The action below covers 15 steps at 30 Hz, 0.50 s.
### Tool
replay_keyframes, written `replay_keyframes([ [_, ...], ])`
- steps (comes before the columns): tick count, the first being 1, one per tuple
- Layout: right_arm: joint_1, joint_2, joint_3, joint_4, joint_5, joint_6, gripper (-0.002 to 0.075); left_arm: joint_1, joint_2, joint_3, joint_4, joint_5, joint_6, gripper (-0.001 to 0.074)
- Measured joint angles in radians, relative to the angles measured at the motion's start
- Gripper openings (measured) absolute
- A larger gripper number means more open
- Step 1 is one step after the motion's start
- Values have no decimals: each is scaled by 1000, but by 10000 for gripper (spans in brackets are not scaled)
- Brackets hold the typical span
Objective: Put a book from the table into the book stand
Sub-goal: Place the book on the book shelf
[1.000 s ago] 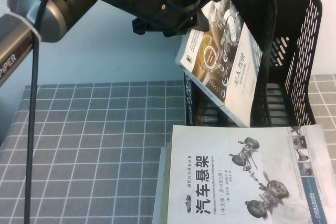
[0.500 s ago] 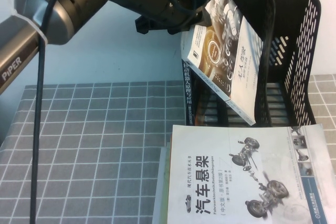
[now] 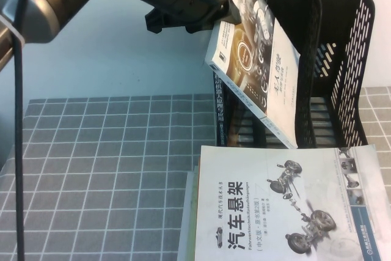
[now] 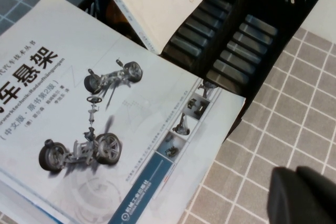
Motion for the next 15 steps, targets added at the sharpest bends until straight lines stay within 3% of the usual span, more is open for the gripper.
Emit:
replay_keyframes([
  [7,0,2,0,-2,-2,0,-3,-15,0,0,57,-27,-53,100],
  [15,0,2,0,-2,-4,0,-3,-159,34,0,479,-128,-326,100],
])
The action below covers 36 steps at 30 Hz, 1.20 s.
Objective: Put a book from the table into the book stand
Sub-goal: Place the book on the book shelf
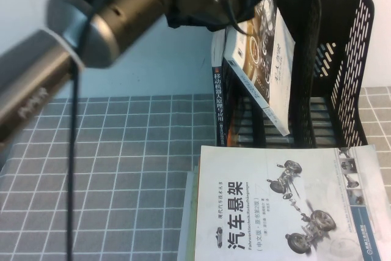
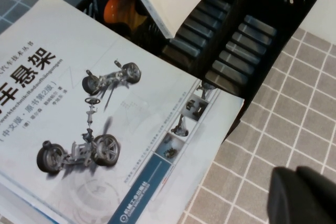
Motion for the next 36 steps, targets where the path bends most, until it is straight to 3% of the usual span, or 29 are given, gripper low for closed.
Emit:
replay_keyframes([
  [6,0,0,0,15,-1,0,-3,-79,50,0,209,-23,-110,100],
  [23,0,0,0,41,26,0,-3,-87,134,0,188,-102,-40,106],
  [27,0,0,0,48,30,0,-3,-87,145,0,217,-186,-25,197],
  [31,0,0,0,55,61,0,-3,-85,143,-8,289,-255,-21,347],
  [34,0,-4,0,56,91,-4,-3,-84,137,-9,315,-225,-14,418],
  [36,0,-17,0,56,114,-16,-3,-84,116,-9,320,-147,1,424],
])
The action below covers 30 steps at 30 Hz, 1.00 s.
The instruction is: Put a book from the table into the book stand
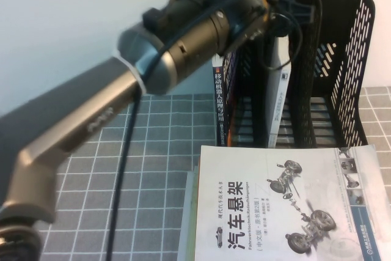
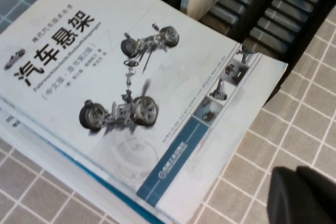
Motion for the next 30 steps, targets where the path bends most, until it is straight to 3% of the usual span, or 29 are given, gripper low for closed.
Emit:
replay_keyframes([
  [4,0,-65,0,-9,66,-45,-3,0,-80,0,17,146,106,323],
  [8,0,-147,0,-14,91,-55,-3,0,-216,0,82,237,214,88],
  [10,0,-183,2,-14,92,-55,-3,0,-284,0,99,258,256,40],
  [16,0,-328,124,-8,40,-67,-3,0,-545,117,140,191,327,4],
  [21,0,-481,302,-6,-70,-71,-3,0,-832,460,151,-51,315,1],
  [30,0,-688,628,8,-512,-37,-3,0,-1234,1029,188,-431,214,1],
])
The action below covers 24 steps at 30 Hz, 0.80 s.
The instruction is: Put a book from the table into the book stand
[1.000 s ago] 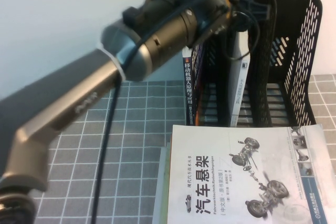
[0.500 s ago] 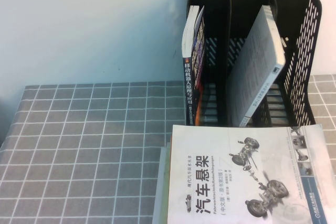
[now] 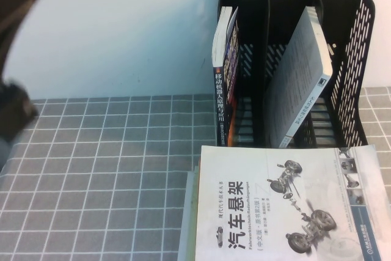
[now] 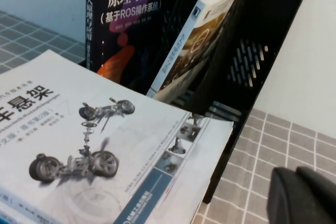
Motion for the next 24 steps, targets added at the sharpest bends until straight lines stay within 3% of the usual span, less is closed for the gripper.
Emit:
replay_keyframes([
  [7,0,-4,78,8,-69,1,-3,0,-41,86,21,49,-109,1],
  [24,0,-4,100,11,5,1,-3,0,-45,88,92,95,-119,1],
])
